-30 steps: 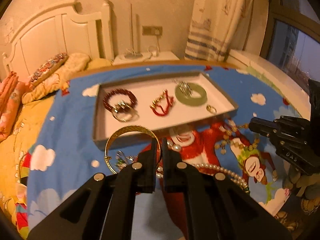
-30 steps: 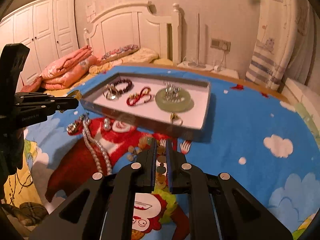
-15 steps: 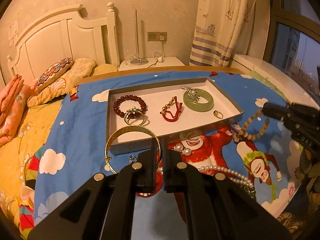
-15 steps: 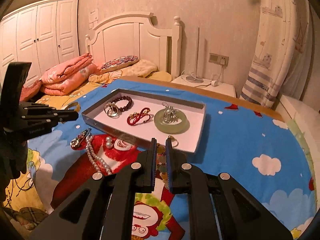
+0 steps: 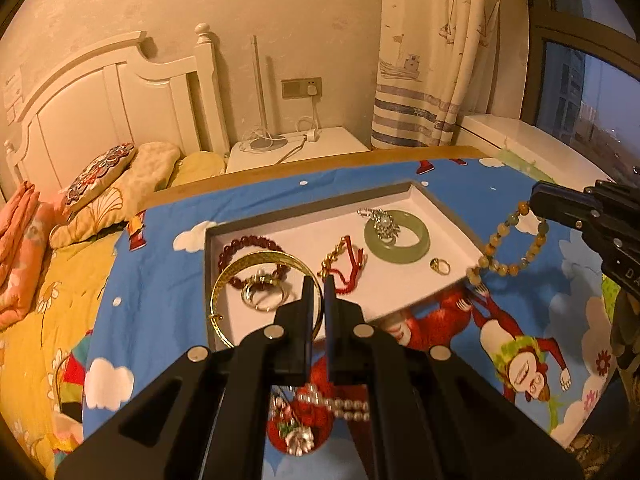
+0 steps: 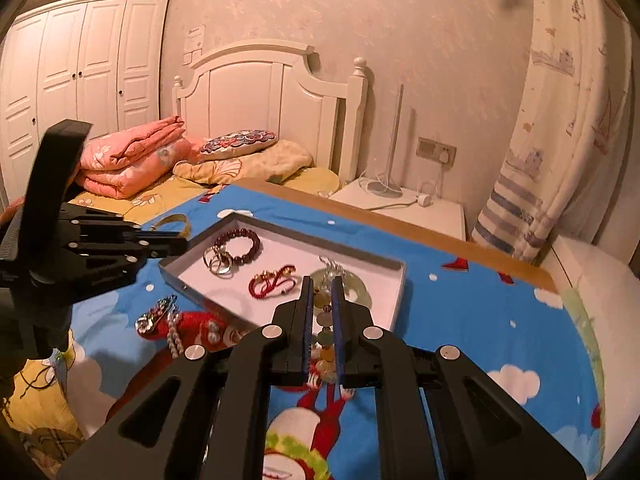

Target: Organize jewelry

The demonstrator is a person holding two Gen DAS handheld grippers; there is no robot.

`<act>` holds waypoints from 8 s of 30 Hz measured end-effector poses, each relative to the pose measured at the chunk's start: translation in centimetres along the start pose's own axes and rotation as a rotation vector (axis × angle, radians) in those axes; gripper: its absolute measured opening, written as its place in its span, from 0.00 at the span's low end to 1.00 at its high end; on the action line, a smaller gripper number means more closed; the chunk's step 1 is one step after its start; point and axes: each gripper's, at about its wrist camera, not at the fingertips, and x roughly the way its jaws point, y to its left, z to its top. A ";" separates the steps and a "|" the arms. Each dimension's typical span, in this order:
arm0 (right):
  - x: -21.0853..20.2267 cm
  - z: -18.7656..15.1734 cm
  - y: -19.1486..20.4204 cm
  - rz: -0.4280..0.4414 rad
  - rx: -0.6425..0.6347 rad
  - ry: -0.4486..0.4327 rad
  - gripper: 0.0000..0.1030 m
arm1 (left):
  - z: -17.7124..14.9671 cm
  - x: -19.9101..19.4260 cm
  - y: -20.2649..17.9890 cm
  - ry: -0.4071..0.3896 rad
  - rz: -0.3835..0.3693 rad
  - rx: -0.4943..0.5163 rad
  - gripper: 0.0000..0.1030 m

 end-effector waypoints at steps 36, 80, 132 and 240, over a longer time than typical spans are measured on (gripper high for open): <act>11.0 0.1 2.0 0.088 0.104 0.163 0.54 | 4.7 11.4 1.5 0.071 0.329 0.031 0.80; 12.0 -3.5 20.2 0.322 -0.131 0.440 0.54 | -11.6 -3.4 15.4 0.147 0.732 -0.485 0.95; 2.7 -6.0 1.8 0.070 0.197 0.152 0.24 | -7.3 -3.6 5.8 -0.008 0.613 -0.263 0.95; 8.7 -0.2 -4.6 0.395 0.523 0.037 0.24 | 8.1 -1.6 0.9 -0.096 0.068 -0.018 0.07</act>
